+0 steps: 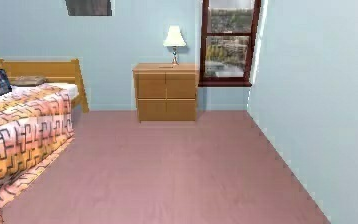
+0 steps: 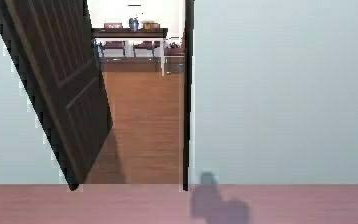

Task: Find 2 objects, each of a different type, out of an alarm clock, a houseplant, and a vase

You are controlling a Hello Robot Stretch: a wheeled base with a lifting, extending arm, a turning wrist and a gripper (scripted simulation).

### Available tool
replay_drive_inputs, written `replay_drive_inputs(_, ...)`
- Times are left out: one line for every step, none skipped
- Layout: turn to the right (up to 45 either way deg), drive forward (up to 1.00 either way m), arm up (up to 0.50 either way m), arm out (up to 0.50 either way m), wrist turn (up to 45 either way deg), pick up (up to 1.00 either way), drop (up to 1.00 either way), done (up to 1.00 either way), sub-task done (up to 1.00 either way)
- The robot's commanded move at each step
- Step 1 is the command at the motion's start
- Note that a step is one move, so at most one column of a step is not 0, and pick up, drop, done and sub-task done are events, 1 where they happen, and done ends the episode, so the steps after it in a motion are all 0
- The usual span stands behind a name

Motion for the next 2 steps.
replay_drive_inputs(-45.0, 0.00, 0.00, 0.00, 0.0, 0.00, 0.00, 0.00, 0.00)
replay_drive_inputs(-24.0, 0.00, 0.00, 0.00, 0.0, 0.00, 0.00, 0.00, 0.00)
